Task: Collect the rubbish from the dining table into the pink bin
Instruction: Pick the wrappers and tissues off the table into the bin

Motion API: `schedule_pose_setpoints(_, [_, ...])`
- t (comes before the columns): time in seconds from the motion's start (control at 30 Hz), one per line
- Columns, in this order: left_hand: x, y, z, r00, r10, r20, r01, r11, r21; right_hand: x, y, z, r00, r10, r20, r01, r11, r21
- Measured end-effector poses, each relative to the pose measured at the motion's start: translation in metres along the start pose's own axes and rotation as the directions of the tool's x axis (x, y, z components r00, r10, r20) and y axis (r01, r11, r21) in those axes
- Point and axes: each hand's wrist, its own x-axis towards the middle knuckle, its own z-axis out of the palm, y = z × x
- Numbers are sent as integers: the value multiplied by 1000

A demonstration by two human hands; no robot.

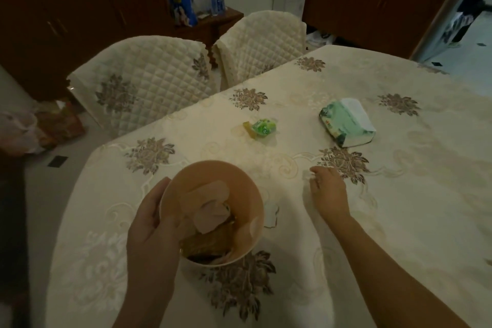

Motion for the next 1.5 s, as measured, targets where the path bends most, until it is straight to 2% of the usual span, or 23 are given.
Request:
schedule_pose_setpoints(0.07, [-2, 1, 0, 1000, -6, 14, 6, 1000, -2, -9, -26, -13, 996, -50, -73, 59, 990, 130])
schedule_pose_setpoints(0.13, [-5, 1, -2, 1000, -7, 20, 7, 1000, -9, -24, -63, -31, 980, -148, -134, 179, 947, 267])
schedule_pose_setpoints(0.23, [-12, 2, -7, 999, -11, 43, 11, 1000, -1, -58, -120, -53, 905, -394, -160, 425, 822, 379])
schedule_pose_setpoints(0.33, [-21, 3, -16, 999, -27, 44, 28, 999, -23, -84, -148, -46, 830, -557, 14, 513, 774, 371])
schedule_pose_setpoints(0.4, [-25, 4, -23, 999, -31, 43, 32, 999, -32, -94, -153, -33, 768, -618, 169, 553, 773, 311])
schedule_pose_setpoints(0.47, [-28, 4, -31, 998, -31, 47, 33, 999, -26, -100, -153, -23, 710, -657, 253, 591, 752, 292])
schedule_pose_setpoints(0.53, [-30, 4, -40, 999, -21, 30, 21, 1000, 10, -99, -151, -21, 747, -633, 204, 557, 763, 327])
schedule_pose_setpoints(0.63, [-30, 5, -51, 1000, -17, -25, 17, 1000, 12, -84, -130, -14, 890, -454, 46, 423, 858, 293])
schedule_pose_setpoints(0.67, [-29, 6, -54, 999, -19, -46, 20, 1000, 12, -76, -118, -9, 927, -367, 74, 339, 907, 250])
schedule_pose_setpoints(0.73, [-28, 6, -62, 996, -16, -85, 17, 1000, 15, -63, -90, 6, 952, -174, 253, 152, 983, 103])
schedule_pose_setpoints(0.8, [-27, 6, -68, 994, -17, -111, 17, 1000, 2, -57, -64, 25, 906, -42, 421, 69, 996, -50])
schedule_pose_setpoints(0.87, [-26, 6, -73, 990, -12, -142, 13, 1000, 5, -57, -46, 42, 850, -9, 527, 106, 982, -154])
schedule_pose_setpoints(0.93, [-24, 4, -77, 986, -11, -164, 12, 1000, 5, -60, -37, 53, 839, -30, 543, 161, 968, -195])
schedule_pose_setpoints(1.03, [-24, 2, -80, 984, -11, -179, 11, 1000, 0, -64, -33, 56, 884, -77, 460, 163, 975, -150])
schedule_pose_setpoints(1.17, [-28, 3, -80, 985, 8, -173, -4, 1000, 20, -72, -42, 47, 909, -111, 401, 169, 979, -114])
schedule_pose_setpoints(1.3, [-33, 5, -83, 988, 6, -157, -3, 1000, 19, -85, -97, 15, 953, -204, 223, 171, 972, 159])
schedule_pose_setpoints(1.33, [-35, 6, -84, 989, -2, -150, 3, 1000, 9, -91, -116, 5, 948, -278, 157, 235, 940, 246])
schedule_pose_setpoints(1.4, [-38, 8, -88, 990, -14, -139, 12, 1000, -11, -107, -152, -13, 888, -453, 78, 395, 840, 372])
schedule_pose_setpoints(1.43, [-40, 9, -91, 990, -19, -137, 17, 1000, -17, -116, -168, -21, 844, -528, 95, 453, 796, 402])
schedule_pose_setpoints(1.5, [-42, 10, -98, 991, -37, -129, 32, 999, -38, -133, -195, -28, 749, -620, 233, 513, 766, 388])
